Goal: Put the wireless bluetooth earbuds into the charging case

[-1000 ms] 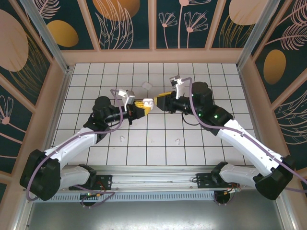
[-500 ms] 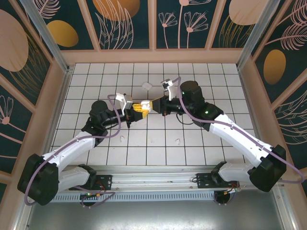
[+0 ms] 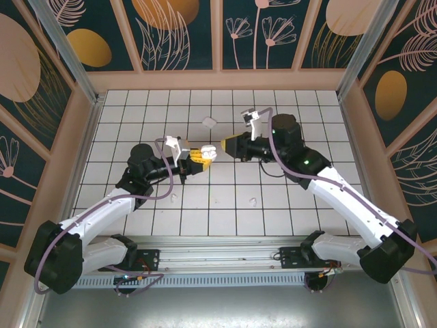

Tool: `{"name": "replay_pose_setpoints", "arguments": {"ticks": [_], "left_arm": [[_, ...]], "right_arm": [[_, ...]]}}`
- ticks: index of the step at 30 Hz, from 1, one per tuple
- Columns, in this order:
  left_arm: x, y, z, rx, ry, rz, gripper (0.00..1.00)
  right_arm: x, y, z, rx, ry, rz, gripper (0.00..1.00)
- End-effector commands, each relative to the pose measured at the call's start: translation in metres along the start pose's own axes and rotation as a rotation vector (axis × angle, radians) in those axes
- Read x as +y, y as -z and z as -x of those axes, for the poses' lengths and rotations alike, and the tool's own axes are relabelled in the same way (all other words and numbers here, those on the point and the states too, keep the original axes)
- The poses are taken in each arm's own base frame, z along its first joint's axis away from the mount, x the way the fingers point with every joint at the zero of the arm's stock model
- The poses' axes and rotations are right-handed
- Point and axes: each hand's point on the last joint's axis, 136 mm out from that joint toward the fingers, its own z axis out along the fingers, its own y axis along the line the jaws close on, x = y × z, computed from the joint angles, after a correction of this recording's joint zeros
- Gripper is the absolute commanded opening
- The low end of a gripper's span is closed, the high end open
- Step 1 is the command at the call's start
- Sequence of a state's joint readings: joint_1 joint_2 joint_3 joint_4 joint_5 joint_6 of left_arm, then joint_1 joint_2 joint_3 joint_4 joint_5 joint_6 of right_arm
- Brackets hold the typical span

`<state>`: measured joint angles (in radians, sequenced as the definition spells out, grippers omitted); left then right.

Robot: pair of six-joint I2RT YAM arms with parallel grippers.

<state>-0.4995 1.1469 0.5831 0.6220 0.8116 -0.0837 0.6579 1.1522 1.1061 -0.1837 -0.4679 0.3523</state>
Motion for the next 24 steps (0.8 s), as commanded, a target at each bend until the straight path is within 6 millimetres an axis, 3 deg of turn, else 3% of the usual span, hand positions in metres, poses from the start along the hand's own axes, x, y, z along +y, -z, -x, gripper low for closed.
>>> {"name": "replay_pose_setpoints", "arguments": {"ticks": [1, 6, 12, 19, 24], "left_arm": [[-0.014, 0.002, 0.014, -0.022, -0.078, -0.06, 0.0], [-0.018, 0.003, 0.015, -0.027, -0.081, -0.074, 0.0], [-0.018, 0.0, 0.012, -0.021, -0.061, -0.095, 0.0], [-0.011, -0.01, 0.004, 0.016, 0.019, -0.126, 0.0], [-0.005, -0.014, 0.004, 0.02, 0.039, -0.113, 0.0]], "right_arm": [[0.009, 0.003, 0.01, 0.012, -0.008, 0.043, 0.37], [0.019, -0.017, -0.002, 0.099, -0.044, 0.173, 0.47], [0.016, -0.037, -0.01, 0.171, -0.064, 0.229, 0.48], [0.032, -0.043, -0.016, 0.236, -0.085, 0.366, 0.36], [0.039, -0.036, -0.02, 0.253, -0.083, 0.404, 0.35]]}}
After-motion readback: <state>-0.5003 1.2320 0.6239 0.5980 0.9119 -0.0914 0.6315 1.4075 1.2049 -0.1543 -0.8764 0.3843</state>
